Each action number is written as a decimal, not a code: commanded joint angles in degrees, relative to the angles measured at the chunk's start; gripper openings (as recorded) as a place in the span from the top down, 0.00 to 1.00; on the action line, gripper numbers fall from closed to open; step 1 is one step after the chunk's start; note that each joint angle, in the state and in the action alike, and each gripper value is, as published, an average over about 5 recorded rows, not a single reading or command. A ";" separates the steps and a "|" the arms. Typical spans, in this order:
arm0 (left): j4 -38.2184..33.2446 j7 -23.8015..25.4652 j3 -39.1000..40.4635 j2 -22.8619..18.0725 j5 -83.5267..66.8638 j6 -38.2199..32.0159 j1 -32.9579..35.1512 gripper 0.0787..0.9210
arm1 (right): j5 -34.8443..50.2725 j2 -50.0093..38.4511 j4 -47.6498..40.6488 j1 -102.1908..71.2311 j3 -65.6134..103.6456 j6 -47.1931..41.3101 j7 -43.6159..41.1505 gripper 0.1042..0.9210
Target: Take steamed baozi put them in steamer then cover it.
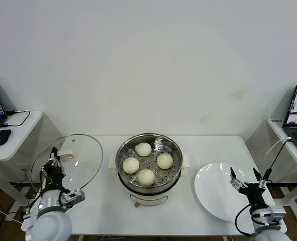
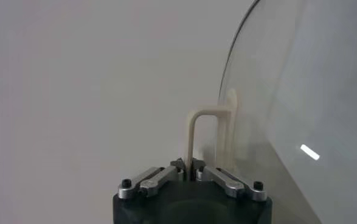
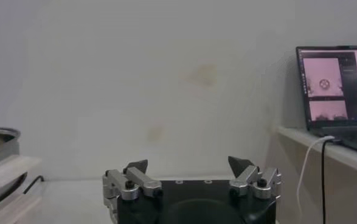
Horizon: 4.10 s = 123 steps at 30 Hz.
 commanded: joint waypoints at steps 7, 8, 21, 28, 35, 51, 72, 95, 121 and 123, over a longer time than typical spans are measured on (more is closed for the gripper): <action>0.26 8.44 17.14 -7.58 14.79 4.46 -9.99 0.92 | -5.79 5.55 0.22 -0.02 -0.28 0.46 -0.18 0.12; 1.03 8.42 18.16 -8.09 15.58 4.41 -10.53 0.92 | -6.19 5.82 0.13 0.10 -0.25 0.59 -0.20 0.12; 9.64 9.14 30.50 -15.79 22.09 4.45 -17.69 0.92 | -7.52 8.43 -0.59 0.75 2.19 0.63 -0.45 0.12; 13.76 9.34 34.43 -18.96 23.26 5.27 -19.74 0.92 | -8.15 8.97 -1.26 0.40 2.88 1.31 -0.39 0.12; 16.51 10.04 36.21 -19.93 24.44 6.32 -20.56 0.92 | -8.45 9.66 -1.42 0.48 3.56 1.57 -0.32 0.12; 17.58 10.65 34.36 -19.86 24.71 6.32 -19.64 0.92 | -8.61 9.58 -1.99 1.19 3.68 1.54 -0.40 0.12; 17.31 10.62 32.98 -19.77 25.77 6.26 -17.97 0.92 | -8.98 9.97 -2.29 1.72 3.42 1.51 -0.58 0.12; 17.49 10.50 32.95 -19.19 25.30 5.48 -17.16 0.92 | -8.96 10.15 -1.68 1.39 3.44 1.75 -0.62 0.12; 0.74 13.93 35.02 -13.83 20.71 5.25 -12.81 0.16 | -9.35 10.27 -2.07 1.42 3.11 1.59 -0.72 0.12; -1.20 14.00 34.72 -13.10 19.82 5.34 -12.12 0.13 | -9.22 10.16 -2.02 1.29 2.79 1.48 -0.71 0.12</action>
